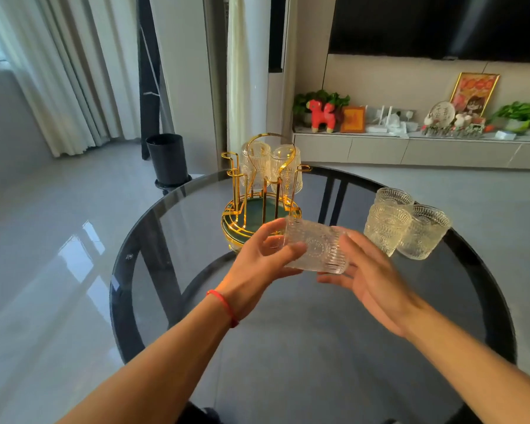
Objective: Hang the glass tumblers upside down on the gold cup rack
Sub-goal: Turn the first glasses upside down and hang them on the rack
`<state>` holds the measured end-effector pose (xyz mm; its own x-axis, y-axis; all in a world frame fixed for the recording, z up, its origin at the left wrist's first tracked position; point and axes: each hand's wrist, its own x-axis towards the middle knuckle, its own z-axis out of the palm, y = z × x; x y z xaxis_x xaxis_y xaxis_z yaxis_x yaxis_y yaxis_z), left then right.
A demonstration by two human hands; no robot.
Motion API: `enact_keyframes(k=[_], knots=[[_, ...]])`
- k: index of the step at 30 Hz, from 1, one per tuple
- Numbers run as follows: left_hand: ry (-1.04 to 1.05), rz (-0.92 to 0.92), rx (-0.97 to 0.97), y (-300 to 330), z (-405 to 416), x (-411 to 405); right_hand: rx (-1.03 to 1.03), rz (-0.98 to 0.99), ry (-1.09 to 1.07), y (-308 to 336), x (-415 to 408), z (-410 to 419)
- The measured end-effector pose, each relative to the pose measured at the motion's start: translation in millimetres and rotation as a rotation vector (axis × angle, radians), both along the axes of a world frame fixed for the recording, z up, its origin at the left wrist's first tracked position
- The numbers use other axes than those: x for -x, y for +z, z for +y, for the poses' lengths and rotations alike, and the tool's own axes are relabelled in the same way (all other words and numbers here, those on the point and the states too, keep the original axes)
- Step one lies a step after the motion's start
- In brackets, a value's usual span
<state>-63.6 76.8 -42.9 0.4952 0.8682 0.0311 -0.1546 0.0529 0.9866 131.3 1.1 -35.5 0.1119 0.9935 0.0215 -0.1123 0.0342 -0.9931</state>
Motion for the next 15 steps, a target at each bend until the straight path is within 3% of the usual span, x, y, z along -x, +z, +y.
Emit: enact_keyframes(k=[4, 8, 10, 15], knots=[[0.144, 0.048, -0.04, -5.5, 18.3, 16.1, -0.14, -0.275, -0.056, 31.1, 0.2, 19.8], [0.299, 0.545, -0.488, -22.6, 27.8, 24.6, -0.279, -0.511, 0.028, 86.6, 15.9, 48.7], [0.278, 0.762, -0.531, -30.1, 32.0, 23.1, -0.356, -0.611, 0.023, 115.8, 34.1, 68.6], [0.219, 0.938, -0.563, -47.8, 37.9, 17.6, -0.482, -0.771, -0.105, 168.4, 81.6, 129.2]])
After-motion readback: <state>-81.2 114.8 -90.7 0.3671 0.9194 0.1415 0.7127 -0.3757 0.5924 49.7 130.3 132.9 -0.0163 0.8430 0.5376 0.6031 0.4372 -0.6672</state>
